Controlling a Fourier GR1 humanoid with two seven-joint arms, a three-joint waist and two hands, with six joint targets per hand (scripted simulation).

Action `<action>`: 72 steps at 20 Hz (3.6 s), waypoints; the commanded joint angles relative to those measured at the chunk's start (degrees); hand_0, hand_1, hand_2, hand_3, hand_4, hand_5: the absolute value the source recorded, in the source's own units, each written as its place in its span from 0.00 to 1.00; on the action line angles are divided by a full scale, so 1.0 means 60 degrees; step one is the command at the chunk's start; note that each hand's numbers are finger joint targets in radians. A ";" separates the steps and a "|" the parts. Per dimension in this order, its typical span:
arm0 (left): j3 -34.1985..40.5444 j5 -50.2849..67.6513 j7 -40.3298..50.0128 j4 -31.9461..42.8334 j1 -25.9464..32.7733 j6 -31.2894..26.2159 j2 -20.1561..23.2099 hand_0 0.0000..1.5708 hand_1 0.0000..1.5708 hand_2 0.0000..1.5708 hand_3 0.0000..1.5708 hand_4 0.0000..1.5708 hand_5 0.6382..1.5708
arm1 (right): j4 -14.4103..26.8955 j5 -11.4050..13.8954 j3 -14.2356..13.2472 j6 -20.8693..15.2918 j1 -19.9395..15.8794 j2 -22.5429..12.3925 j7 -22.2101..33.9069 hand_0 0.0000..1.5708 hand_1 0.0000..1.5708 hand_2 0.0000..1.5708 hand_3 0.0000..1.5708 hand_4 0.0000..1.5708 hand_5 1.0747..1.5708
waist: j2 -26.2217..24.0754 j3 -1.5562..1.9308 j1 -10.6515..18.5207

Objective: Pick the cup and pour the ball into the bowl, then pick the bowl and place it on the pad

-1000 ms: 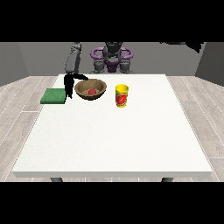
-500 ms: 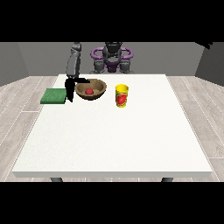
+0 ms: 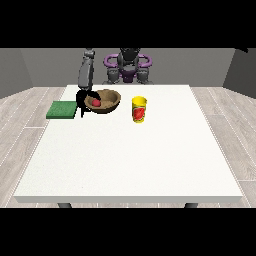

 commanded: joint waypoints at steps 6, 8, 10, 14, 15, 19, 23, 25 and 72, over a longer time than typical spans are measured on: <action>0.0165 0.0238 0.0179 0.0182 -0.0220 -0.0069 0.0296 0.00 0.00 0.00 0.00 0.41 1.00 | 0.0482 0.0249 0.0007 -0.0971 0.0018 -0.0428 0.1778 1.00 1.00 1.00 1.00 0.68 0.84 | 0.0373 0.0346 0.0187; 0.0210 0.0212 -0.0018 0.0517 0.0216 -0.0444 0.0310 0.00 0.00 0.00 0.00 0.43 1.00 | 0.0070 0.0181 0.0132 -0.0818 0.0251 -0.0601 0.2295 1.00 1.00 1.00 1.00 0.68 0.83 | -0.0057 0.0334 0.0052; 0.0277 0.0108 -0.0243 0.0963 0.0362 -0.0566 0.0350 0.00 0.00 0.00 0.00 0.45 1.00 | -0.0429 0.0468 0.0376 -0.1683 -0.0113 -0.0691 0.3228 1.00 1.00 1.00 1.00 0.68 0.89 | -0.0321 0.0323 0.0035; 0.0677 -0.0045 -0.0518 0.1971 0.0598 -0.0561 0.0792 0.00 0.00 0.00 0.00 0.46 1.00 | -0.1058 0.0621 0.0836 -0.1834 -0.0609 -0.0986 0.4891 1.00 1.00 1.00 1.00 0.66 0.93 | -0.0888 0.0337 -0.0706; 0.0718 -0.0232 -0.0840 0.2122 0.0869 -0.0540 0.0752 0.00 0.00 0.00 0.00 0.46 1.00 | -0.1162 0.0507 0.0889 -0.1482 -0.0423 -0.1069 0.5171 1.00 1.00 1.00 1.00 0.66 0.94 | -0.1031 0.0339 -0.1072; 0.0957 -0.0320 -0.1285 0.2866 0.1053 -0.0738 0.1109 0.00 0.00 0.00 0.00 0.45 1.00 | -0.1633 0.0543 0.0966 -0.1200 -0.1103 -0.1908 0.6199 1.00 1.00 1.00 1.00 0.64 0.95 | -0.1006 0.0344 -0.1577; 0.0975 -0.0012 -0.1093 0.2510 0.1229 -0.1202 0.1356 0.00 0.00 0.00 0.00 0.45 0.99 | -0.0907 0.0596 0.0471 -0.0326 -0.0985 -0.3317 0.5677 1.00 1.00 1.00 1.00 0.63 0.99 | -0.0836 0.0355 -0.1167; 0.0945 -0.0068 -0.1202 0.2499 0.0968 -0.0791 0.1198 0.00 0.00 0.00 0.00 0.45 0.99 | -0.0823 0.0842 0.0538 -0.0177 -0.1297 -0.3725 0.5409 1.00 1.00 1.00 1.00 0.62 1.00 | -0.0380 0.0356 -0.1291; 0.1665 0.1328 -0.1067 0.1019 0.1945 -0.0969 0.2230 0.00 0.00 0.00 0.00 0.42 0.97 | 0.4098 0.0696 -0.0874 0.0943 -0.2490 -0.5867 0.3139 0.00 0.00 0.00 0.00 0.00 0.86 | 0.0861 0.0363 -0.0886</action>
